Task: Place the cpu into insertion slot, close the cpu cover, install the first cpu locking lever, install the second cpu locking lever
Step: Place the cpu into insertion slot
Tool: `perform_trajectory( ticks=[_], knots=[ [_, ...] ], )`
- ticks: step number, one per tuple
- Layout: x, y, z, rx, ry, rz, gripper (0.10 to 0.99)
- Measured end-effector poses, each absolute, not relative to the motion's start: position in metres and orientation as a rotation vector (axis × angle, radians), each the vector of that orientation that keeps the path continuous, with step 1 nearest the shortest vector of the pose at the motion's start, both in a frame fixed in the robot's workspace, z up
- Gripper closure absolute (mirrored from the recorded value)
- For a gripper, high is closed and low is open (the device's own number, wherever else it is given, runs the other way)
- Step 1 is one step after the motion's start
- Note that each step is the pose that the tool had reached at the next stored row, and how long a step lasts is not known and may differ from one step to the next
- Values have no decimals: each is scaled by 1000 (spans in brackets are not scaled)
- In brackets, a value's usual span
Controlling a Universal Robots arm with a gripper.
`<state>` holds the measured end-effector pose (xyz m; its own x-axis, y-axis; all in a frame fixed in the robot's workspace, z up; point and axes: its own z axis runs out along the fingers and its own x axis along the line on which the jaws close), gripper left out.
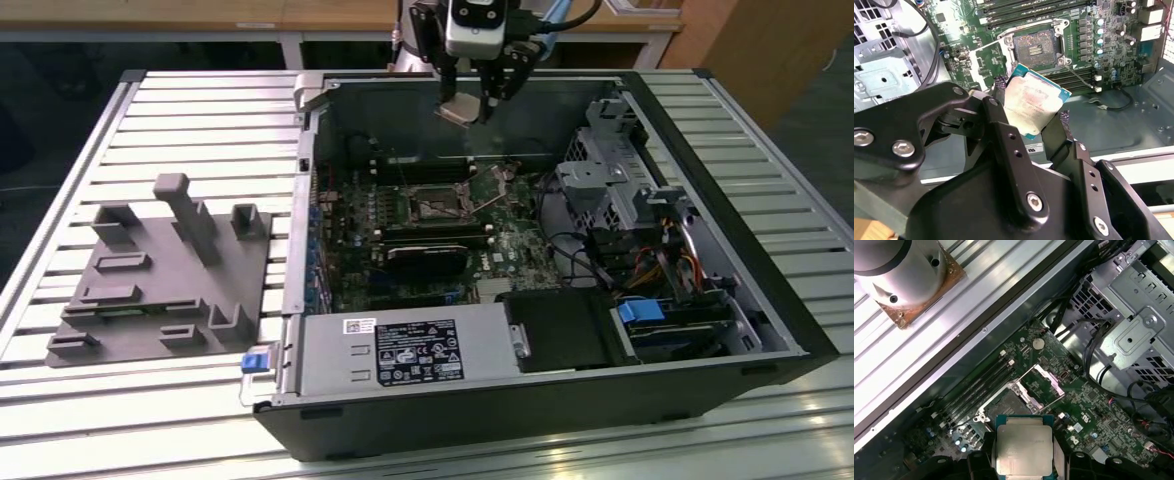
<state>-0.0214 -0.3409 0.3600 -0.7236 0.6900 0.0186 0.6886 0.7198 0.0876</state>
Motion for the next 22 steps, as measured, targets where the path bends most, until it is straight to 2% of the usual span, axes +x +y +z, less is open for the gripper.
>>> perform_trajectory(
  ticks=[22],
  knots=[
    [-21, -341, 358, 1305, 2833, 137, 549]
  ],
)
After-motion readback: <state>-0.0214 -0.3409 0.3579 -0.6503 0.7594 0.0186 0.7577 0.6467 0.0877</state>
